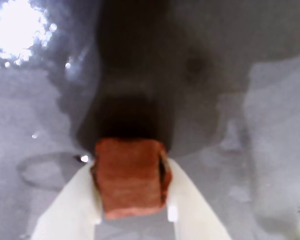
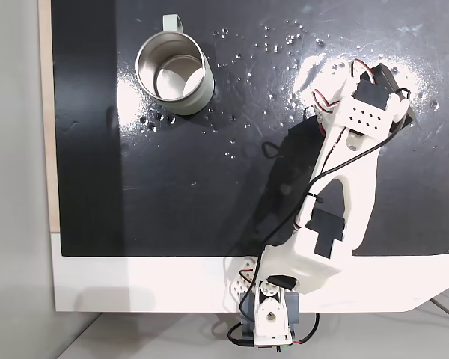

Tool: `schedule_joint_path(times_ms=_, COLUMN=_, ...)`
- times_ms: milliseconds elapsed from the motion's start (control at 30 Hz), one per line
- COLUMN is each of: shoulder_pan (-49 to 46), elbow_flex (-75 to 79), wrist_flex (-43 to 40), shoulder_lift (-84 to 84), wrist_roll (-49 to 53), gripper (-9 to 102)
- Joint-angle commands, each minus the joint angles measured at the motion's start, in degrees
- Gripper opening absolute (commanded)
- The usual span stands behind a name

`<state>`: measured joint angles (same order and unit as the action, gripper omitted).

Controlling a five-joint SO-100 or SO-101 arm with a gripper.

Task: Grasp a cube and put it in the cup.

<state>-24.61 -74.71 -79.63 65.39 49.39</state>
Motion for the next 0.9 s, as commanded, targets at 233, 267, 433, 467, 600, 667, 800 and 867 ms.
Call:
schedule_joint_path(times_ms=233, shoulder_pan=0.1, elbow_flex=6.2, wrist_flex=-9.6, shoulder_lift=13.8, wrist_roll=-3.8, gripper=0)
schedule_joint_path(times_ms=267, shoulder_pan=0.2, elbow_flex=6.7, wrist_flex=-11.1, shoulder_lift=15.9, wrist_roll=-4.1, gripper=0)
schedule_joint_path(times_ms=433, shoulder_pan=0.4, elbow_flex=14.6, wrist_flex=-20.3, shoulder_lift=22.2, wrist_roll=-6.8, gripper=0)
schedule_joint_path(times_ms=467, shoulder_pan=0.2, elbow_flex=15.4, wrist_flex=-20.7, shoulder_lift=23.8, wrist_roll=-7.1, gripper=0)
schedule_joint_path(times_ms=600, shoulder_pan=-1.2, elbow_flex=16.3, wrist_flex=-20.8, shoulder_lift=30.1, wrist_roll=-8.3, gripper=0)
schedule_joint_path(times_ms=667, shoulder_pan=-2.1, elbow_flex=16.4, wrist_flex=-20.7, shoulder_lift=32.1, wrist_roll=-9.2, gripper=0)
schedule_joint_path(times_ms=800, shoulder_pan=-3.2, elbow_flex=18.5, wrist_flex=-20.6, shoulder_lift=32.3, wrist_roll=-10.3, gripper=0)
schedule_joint_path(times_ms=867, shoulder_pan=-3.1, elbow_flex=20.7, wrist_flex=-20.6, shoulder_lift=30.9, wrist_roll=-11.1, gripper=0)
